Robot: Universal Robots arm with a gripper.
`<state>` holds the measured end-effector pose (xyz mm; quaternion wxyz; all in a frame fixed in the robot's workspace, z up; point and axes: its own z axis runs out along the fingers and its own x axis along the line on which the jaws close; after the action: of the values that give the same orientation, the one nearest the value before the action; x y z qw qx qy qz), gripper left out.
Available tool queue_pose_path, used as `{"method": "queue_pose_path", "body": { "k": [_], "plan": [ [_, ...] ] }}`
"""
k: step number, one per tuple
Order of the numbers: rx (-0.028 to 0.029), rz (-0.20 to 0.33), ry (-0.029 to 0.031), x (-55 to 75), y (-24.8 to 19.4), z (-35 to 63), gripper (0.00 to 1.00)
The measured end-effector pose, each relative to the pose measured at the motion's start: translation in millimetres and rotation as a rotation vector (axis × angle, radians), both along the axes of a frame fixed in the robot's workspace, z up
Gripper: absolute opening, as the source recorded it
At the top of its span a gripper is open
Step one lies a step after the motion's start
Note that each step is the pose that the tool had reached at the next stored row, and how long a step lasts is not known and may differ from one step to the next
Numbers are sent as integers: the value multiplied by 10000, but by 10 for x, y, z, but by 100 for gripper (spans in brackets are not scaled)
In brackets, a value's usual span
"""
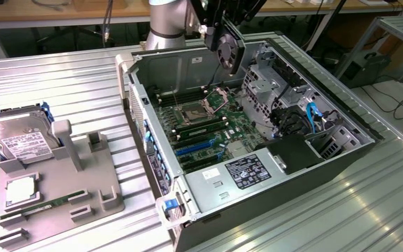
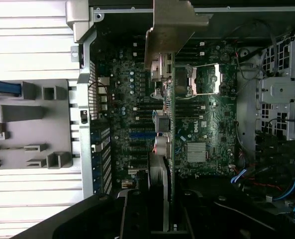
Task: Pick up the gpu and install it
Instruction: 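Pick up the gpu and move the gpu toward the slot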
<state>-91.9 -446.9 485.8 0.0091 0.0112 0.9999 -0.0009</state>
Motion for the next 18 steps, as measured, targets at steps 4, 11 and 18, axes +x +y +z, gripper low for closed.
{"method": "queue_pose_path", "body": {
  "k": [4, 11, 18],
  "plan": [
    [-1, 0, 0, 39, 0, -3, 28],
    [0, 0, 0, 147, 0, -9, 28],
    [0, 0, 0, 283, 0, -17, 28]
  ]
}}
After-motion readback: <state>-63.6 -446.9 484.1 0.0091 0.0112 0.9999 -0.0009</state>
